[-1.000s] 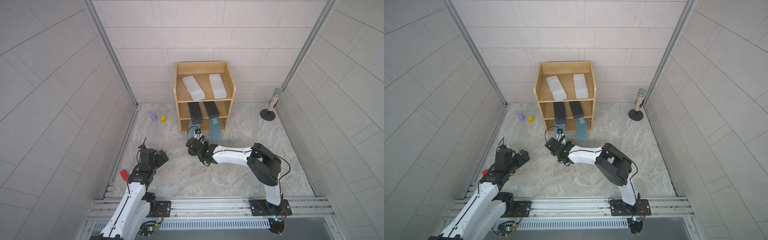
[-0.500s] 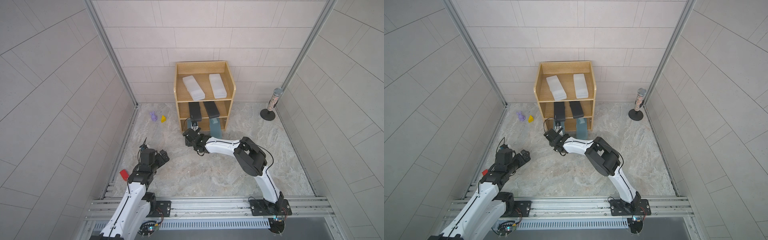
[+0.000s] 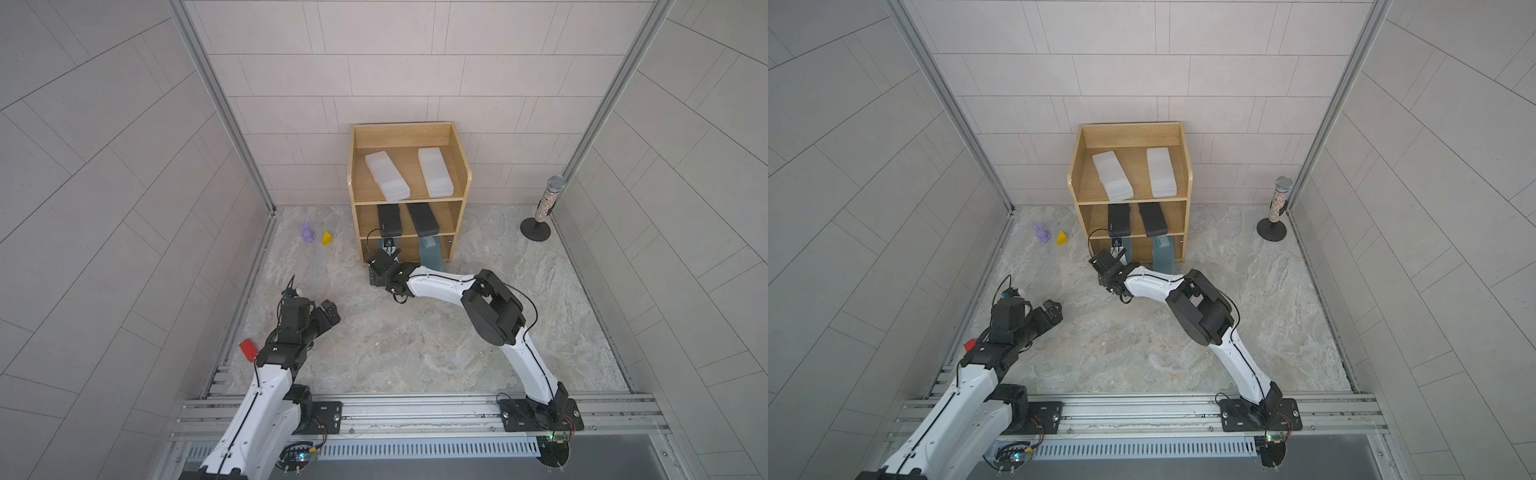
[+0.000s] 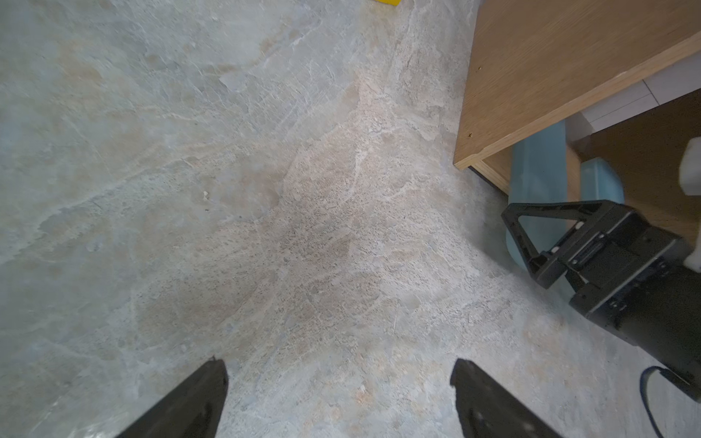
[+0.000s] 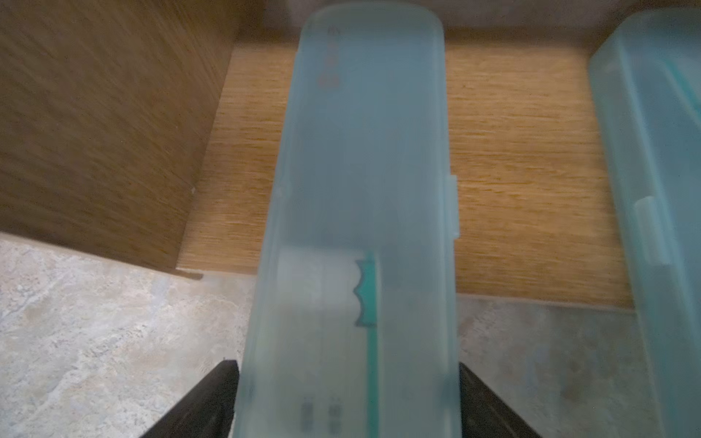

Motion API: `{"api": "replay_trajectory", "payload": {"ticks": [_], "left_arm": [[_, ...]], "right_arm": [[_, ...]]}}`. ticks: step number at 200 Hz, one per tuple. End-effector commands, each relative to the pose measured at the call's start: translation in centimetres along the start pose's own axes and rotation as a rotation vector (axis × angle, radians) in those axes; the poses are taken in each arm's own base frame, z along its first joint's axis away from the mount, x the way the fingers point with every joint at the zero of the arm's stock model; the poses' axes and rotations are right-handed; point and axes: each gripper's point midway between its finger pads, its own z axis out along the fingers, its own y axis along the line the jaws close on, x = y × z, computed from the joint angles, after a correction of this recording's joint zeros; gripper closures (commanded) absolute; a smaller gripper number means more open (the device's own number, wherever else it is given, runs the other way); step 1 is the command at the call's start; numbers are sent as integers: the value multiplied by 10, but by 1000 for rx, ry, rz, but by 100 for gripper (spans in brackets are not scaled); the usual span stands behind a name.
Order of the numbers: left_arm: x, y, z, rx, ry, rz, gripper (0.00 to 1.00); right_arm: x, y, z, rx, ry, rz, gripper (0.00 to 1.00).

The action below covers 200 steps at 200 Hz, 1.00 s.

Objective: Place the pencil cases on the shelf according to color
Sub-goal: Place the pencil case on the shelf.

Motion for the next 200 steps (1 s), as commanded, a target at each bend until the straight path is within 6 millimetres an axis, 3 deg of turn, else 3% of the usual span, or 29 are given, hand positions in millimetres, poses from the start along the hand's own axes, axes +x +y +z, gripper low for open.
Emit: {"api": "replay_trajectory", "payload": {"ticks": [1,57,89,113,119,126,143,169,200], "left_arm": [[0,1,1,5,-11,18,0],[-4,-1,-3,15,-33,14,0],[-6,-1,-5,19,-44,13,0],[-5,-4,-5,31,-41,14,0],[3,2,-1,20,-21,13,0],[3,2,-1,20,-20,13,0],[3,1,0,22,-20,13,0],[4,2,0,21,-16,13,0],[3,2,0,18,-19,11,0]], "right_arm": [[0,5,-21,-22,-9,-7,5],[6,1,-55,-27,-27,-53,0],[23,-9,-73,-24,-8,-75,3],[42,-16,-84,-74,16,-91,17],[45,-19,-86,-80,19,-90,23],[46,-20,-89,-99,9,-87,33],[50,-24,-87,-132,21,-75,47],[44,-19,-75,-203,33,-21,53],[33,-9,-57,-239,26,18,54]]}}
